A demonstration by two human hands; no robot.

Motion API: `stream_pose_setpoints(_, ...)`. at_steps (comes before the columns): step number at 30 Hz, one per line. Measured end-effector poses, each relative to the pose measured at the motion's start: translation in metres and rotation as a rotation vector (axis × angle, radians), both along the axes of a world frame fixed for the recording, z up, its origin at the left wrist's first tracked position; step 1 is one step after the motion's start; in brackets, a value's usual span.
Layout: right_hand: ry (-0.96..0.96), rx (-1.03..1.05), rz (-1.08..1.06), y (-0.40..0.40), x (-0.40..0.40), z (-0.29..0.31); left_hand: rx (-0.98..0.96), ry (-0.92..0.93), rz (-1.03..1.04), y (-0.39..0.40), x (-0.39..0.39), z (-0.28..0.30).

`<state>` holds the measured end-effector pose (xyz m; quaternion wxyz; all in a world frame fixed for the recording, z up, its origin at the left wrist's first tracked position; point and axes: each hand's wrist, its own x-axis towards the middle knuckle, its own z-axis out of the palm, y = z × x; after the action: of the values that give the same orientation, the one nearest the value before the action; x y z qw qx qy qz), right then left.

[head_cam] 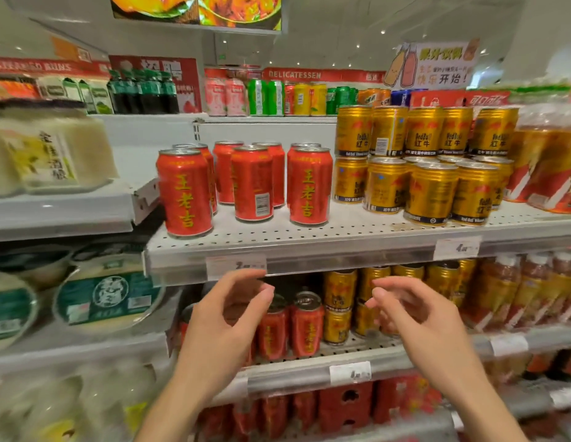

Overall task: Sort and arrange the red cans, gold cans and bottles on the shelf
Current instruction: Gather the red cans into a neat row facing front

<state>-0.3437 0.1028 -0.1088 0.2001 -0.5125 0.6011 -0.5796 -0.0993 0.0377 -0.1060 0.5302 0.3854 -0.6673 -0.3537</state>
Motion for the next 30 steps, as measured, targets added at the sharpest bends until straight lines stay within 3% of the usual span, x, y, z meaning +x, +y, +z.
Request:
stream_pose_setpoints(6, 0.116, -0.055, 0.002, -0.012, 0.041, 0.028, -0.173, -0.149, 0.012, -0.012, 0.034, 0.027)
stream_pose_setpoints(17, 0.627, -0.218, 0.063, -0.100, 0.088, 0.127, -0.828, -0.798, 0.328, -0.065, 0.084, 0.125)
stream_pose_setpoints(20, 0.794, -0.223, 0.009, -0.125, 0.096, 0.143, -0.827, -0.922, 0.342, -0.080, 0.092, 0.150)
stream_pose_setpoints(23, 0.891, -0.160, -0.014, -0.147, 0.104, 0.152, -0.691, -0.995, 0.277, -0.095, 0.095, 0.164)
stream_pose_setpoints(26, 0.931, -0.047, 0.004, -0.162, 0.111, 0.153, -0.563, -0.946, 0.175, -0.106, 0.096, 0.164)
stream_pose_setpoints(30, 0.918, -0.066, -0.013, -0.170, 0.115, 0.150, -0.559, -0.830, 0.147, -0.117, 0.102, 0.156)
